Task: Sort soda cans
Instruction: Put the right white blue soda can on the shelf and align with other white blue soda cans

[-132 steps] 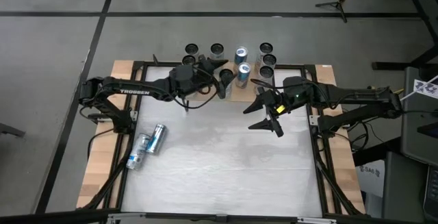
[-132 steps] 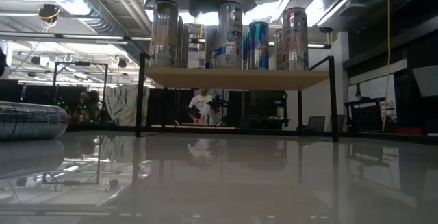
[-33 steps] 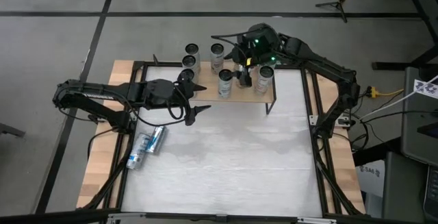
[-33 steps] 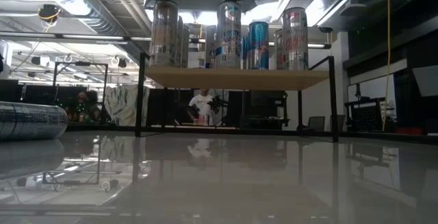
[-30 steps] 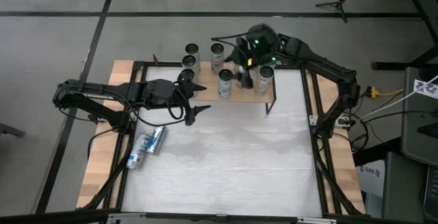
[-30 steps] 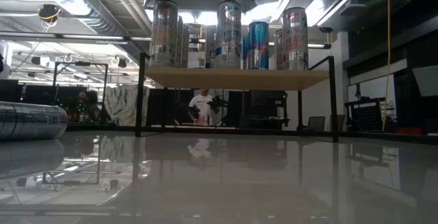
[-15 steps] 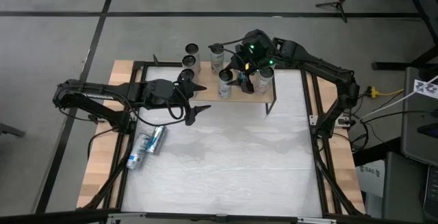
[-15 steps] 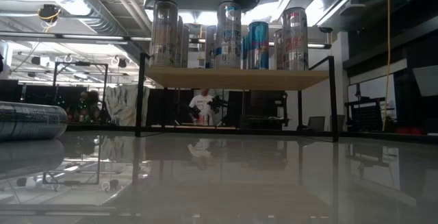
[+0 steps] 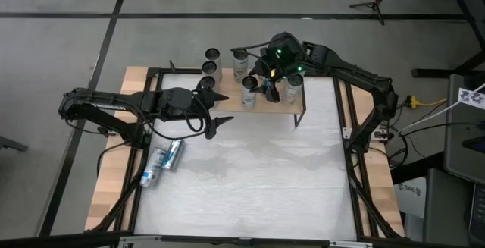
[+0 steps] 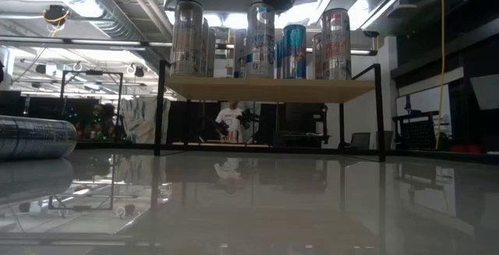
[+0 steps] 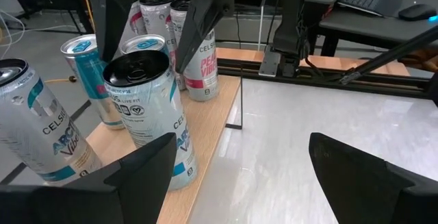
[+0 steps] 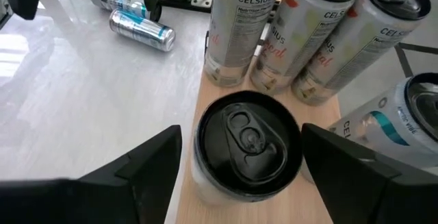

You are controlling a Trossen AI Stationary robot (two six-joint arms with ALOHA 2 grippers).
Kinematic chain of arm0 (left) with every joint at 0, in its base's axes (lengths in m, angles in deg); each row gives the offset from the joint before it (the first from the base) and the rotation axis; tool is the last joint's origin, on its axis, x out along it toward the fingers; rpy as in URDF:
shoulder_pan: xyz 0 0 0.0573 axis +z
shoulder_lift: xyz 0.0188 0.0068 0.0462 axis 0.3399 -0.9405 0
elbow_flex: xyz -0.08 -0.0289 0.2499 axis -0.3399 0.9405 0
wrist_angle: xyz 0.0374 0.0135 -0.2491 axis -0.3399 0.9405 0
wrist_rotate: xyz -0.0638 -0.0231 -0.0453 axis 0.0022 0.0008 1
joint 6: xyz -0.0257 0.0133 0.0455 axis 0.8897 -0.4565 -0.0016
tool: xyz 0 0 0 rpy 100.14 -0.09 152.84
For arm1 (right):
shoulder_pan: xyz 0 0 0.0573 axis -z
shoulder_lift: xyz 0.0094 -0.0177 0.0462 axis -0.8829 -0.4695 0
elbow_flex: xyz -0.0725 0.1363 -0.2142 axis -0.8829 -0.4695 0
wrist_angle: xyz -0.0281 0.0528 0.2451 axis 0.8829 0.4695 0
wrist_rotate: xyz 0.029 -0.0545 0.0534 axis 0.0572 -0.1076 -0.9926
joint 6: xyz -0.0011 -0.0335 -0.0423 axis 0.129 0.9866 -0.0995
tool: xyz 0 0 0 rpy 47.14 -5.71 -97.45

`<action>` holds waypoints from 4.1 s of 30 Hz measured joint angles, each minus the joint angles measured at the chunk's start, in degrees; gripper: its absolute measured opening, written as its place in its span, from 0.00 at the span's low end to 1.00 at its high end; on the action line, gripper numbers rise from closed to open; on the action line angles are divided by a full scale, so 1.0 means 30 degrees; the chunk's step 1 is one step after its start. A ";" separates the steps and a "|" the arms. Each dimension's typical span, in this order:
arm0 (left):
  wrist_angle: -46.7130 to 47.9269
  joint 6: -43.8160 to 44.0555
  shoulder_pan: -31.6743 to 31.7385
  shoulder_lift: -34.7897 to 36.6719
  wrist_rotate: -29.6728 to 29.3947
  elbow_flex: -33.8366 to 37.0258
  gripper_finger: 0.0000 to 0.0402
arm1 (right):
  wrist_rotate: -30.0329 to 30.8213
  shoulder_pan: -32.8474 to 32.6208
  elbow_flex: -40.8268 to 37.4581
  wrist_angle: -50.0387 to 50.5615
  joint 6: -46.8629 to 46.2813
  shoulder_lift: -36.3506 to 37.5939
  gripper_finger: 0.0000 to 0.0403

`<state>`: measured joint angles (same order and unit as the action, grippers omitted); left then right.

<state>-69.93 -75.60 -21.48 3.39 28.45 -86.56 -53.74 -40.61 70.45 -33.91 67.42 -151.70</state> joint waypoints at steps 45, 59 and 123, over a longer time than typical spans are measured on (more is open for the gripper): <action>0.0133 0.0015 -0.0401 -0.0007 0.0000 0.0000 0.81 | 0.0962 0.0007 -0.0015 -0.0689 -0.0022 -0.0969 0.74; 0.0131 0.0015 -0.0401 -0.0007 0.0000 0.0000 0.81 | 0.1999 0.0015 -0.0015 -0.1068 -0.0007 -0.0969 0.74; 0.0117 0.0007 -0.0402 -0.0007 0.0000 0.0007 0.81 | 0.2145 0.0634 0.0015 -0.3312 -0.0240 -0.1894 0.74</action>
<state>-69.58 -75.58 -22.69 3.37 28.45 -86.54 -47.30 -38.71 70.49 -43.84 66.70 -157.38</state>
